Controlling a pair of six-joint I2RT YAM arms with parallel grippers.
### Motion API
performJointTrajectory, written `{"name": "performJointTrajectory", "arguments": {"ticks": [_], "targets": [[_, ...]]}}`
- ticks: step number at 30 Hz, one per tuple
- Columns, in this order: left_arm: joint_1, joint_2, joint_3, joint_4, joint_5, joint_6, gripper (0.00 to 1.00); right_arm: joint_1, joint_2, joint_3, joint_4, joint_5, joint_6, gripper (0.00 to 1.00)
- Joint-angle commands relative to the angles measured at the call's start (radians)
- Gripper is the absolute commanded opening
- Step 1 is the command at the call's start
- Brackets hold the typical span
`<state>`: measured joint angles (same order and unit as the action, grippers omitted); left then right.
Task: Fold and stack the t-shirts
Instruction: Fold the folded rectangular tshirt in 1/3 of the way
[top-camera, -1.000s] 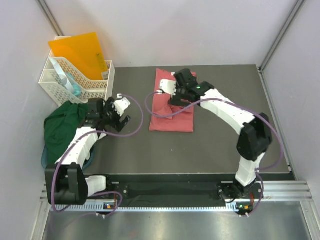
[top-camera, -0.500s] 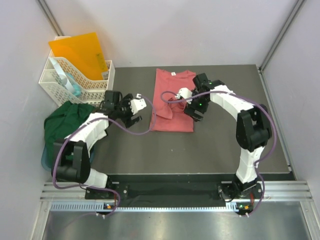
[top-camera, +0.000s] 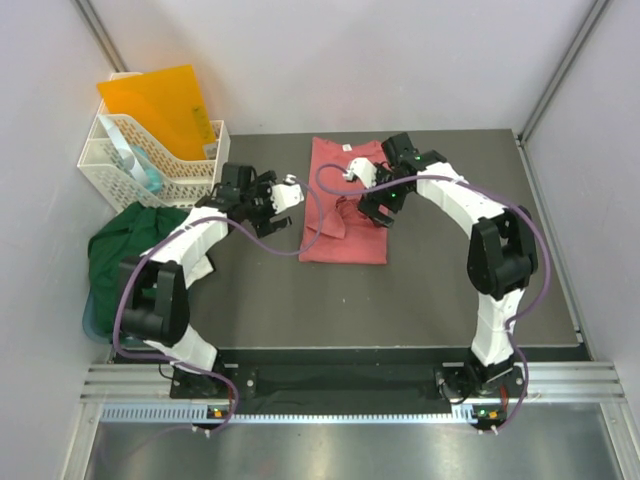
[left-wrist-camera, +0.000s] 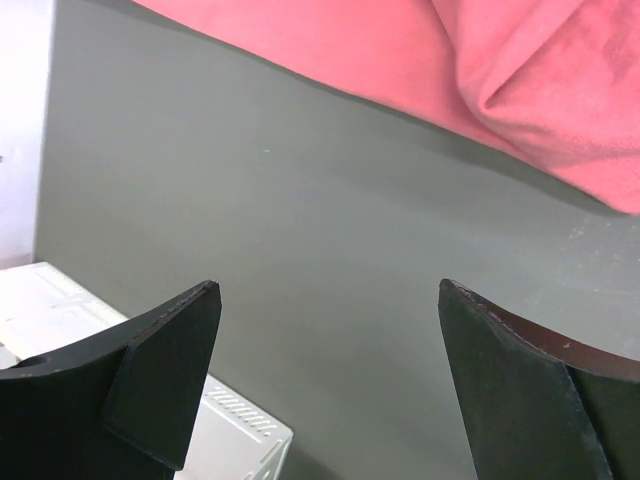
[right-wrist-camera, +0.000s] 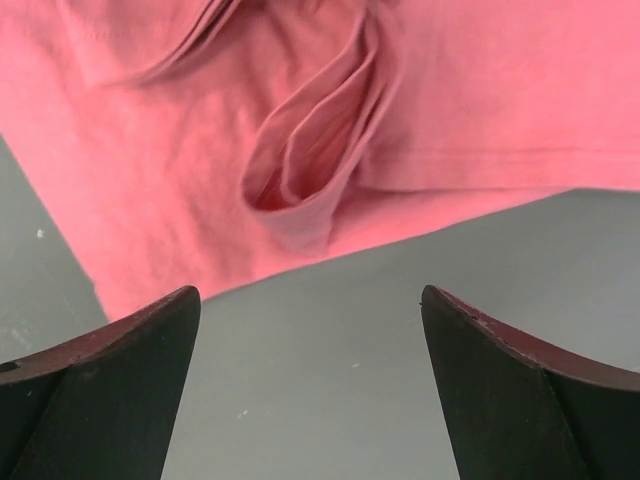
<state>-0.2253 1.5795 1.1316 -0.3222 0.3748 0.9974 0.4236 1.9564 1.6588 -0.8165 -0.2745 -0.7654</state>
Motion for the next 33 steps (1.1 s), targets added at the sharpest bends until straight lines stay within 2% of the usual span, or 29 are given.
{"name": "performJointTrajectory", "arguments": {"ticks": [1, 10, 15, 19, 22, 28, 33], "targets": [[-0.02, 0.016, 0.05, 0.035, -0.007, -0.002, 0.94, 0.015, 0.021, 0.076, 0.068, -0.029, 0.032, 0.92], [-0.025, 0.027, 0.059, 0.04, -0.025, -0.008, 0.94, 0.04, 0.094, 0.098, 0.154, -0.017, 0.075, 0.96], [-0.025, 0.027, 0.056, 0.04, -0.042, 0.004, 0.94, 0.044, 0.127, 0.065, 0.266, 0.07, 0.11, 0.97], [-0.025, 0.024, 0.056, 0.041, -0.042, 0.012, 0.94, 0.043, 0.142, 0.044, 0.397, 0.233, 0.141, 0.98], [-0.025, 0.027, 0.056, 0.043, -0.043, 0.015, 0.94, 0.035, 0.124, 0.022, 0.517, 0.413, 0.143, 1.0], [-0.026, 0.04, 0.066, 0.052, -0.03, 0.02, 0.94, 0.026, 0.159, 0.013, 0.721, 0.717, 0.032, 1.0], [-0.029, 0.043, 0.088, 0.054, -0.002, 0.006, 0.95, 0.015, 0.173, 0.038, 0.74, 0.759, 0.001, 1.0]]}}
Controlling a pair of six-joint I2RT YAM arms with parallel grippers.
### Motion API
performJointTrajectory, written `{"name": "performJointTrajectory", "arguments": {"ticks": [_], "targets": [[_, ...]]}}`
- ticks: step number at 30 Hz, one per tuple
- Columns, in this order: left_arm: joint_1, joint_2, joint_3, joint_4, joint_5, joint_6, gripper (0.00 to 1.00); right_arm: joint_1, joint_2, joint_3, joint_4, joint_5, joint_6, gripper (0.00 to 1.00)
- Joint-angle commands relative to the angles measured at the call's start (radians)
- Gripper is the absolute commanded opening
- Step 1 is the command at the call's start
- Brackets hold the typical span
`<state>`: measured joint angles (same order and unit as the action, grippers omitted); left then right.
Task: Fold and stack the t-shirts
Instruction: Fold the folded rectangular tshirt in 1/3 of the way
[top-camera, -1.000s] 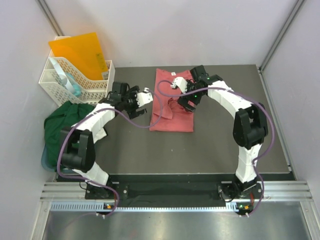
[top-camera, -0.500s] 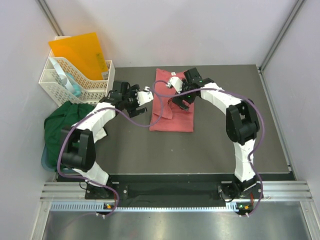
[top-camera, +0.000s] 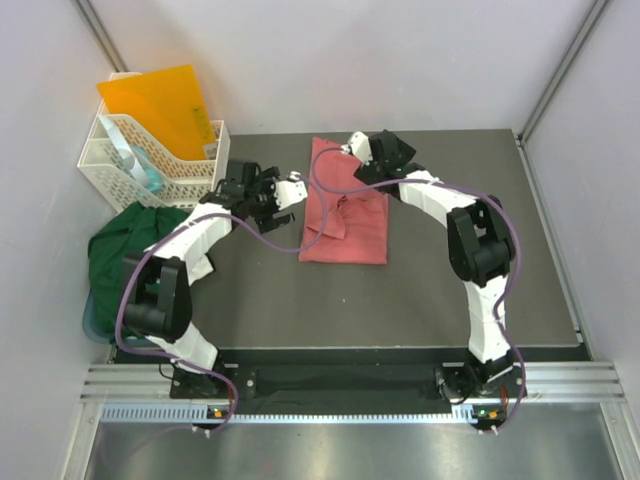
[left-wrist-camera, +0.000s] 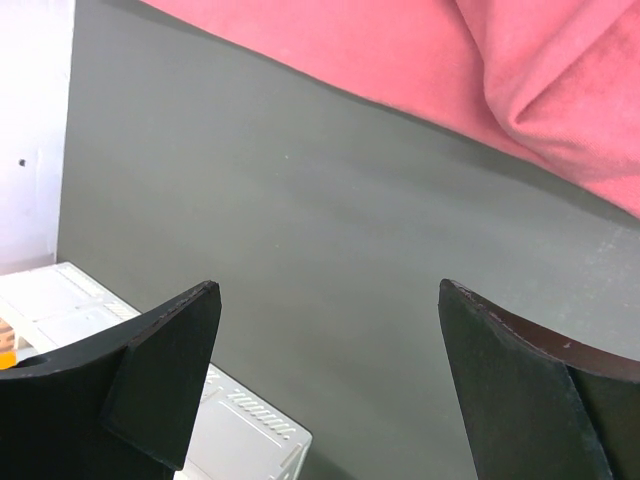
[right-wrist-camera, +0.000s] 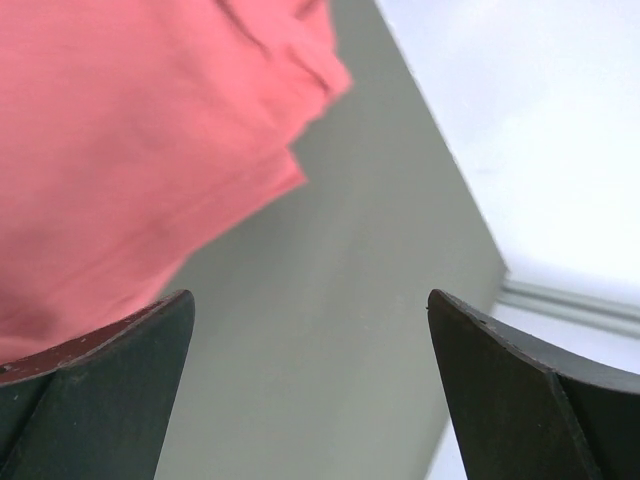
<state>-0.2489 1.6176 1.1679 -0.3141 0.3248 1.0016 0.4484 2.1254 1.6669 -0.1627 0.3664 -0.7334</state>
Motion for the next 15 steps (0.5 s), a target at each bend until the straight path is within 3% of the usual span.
{"name": "performJointTrajectory", "arguments": {"ticks": [1, 8, 15], "targets": [[-0.006, 0.005, 0.068, 0.034, 0.09, -0.001, 0.95, -0.014, -0.001, 0.039, 0.072, 0.102, -0.005, 1.0], [-0.07, -0.008, 0.105, -0.097, 0.298, 0.058, 0.94, -0.155, -0.074, 0.201, -0.289, -0.18, 0.219, 1.0], [-0.15, 0.086, 0.042, -0.074, 0.339, 0.183, 0.85, -0.322, -0.116, 0.203, -0.431, -0.239, 0.155, 1.0]]}}
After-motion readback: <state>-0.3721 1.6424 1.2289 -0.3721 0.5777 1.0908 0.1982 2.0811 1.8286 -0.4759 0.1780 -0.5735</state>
